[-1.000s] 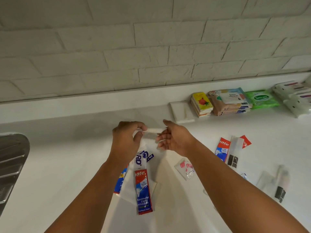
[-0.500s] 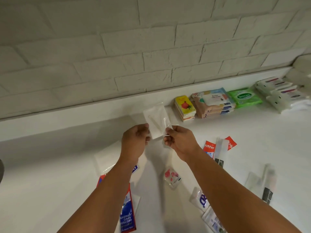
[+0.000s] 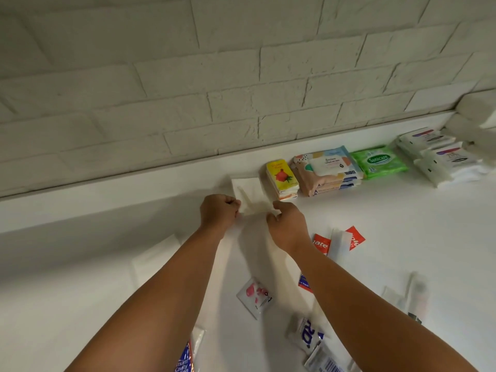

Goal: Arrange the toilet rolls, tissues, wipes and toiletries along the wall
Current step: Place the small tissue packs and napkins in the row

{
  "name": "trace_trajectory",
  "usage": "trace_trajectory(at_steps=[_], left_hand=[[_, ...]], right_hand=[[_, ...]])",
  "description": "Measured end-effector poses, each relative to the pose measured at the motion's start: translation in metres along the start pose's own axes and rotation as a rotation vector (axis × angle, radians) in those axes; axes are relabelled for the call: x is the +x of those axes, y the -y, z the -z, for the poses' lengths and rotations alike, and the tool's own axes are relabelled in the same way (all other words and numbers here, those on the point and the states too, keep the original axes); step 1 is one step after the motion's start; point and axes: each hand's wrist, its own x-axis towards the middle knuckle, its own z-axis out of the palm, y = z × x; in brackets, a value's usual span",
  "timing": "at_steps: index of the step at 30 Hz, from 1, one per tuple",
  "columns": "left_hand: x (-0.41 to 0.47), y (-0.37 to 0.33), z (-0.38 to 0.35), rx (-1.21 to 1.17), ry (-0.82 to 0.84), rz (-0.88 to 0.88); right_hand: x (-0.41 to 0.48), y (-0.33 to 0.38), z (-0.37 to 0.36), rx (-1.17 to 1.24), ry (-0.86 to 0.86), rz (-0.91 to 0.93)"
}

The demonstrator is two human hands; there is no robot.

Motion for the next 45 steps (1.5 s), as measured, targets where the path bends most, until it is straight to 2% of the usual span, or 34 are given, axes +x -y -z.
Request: trace_trajectory(at_steps=[7, 18, 25, 28, 34, 38, 42, 45], left_hand=[[0.019, 0.007, -0.012, 0.052, -0.030, 0.062], [0.007, 0.000, -0.008, 0.186, -0.051, 0.012], [-0.034, -0.001, 0.033, 0.215, -0.064, -0.150], [-0.055, 0.004, 0.061, 0.262, -0.069, -0.222], [-0.073, 0.045, 0.113, 0.316, -0.053, -0.240], [-0.074, 0.075, 0.145, 0.540, -0.038, -0.243], [-0.075, 0.089, 0.166, 0.810, 0.019, -0.159], [-0.073, 0.094, 0.172, 0.857, 0.073, -0.135]], right_hand=[[0.006, 0.006, 0.001, -0.155, 0.068, 0.048], [0.006, 0.005, 0.001, -0.221, 0.075, 0.078], [-0.019, 0.018, -0.014, -0.206, 0.009, 0.200], [-0.032, 0.028, -0.028, -0.167, 0.043, 0.276], [-0.052, 0.049, -0.054, -0.139, 0.156, 0.345], [-0.059, 0.063, -0.076, -0.204, 0.235, 0.358], [-0.060, 0.074, -0.098, -0.263, 0.279, 0.340], [-0.061, 0.080, -0.112, -0.318, 0.299, 0.326]])
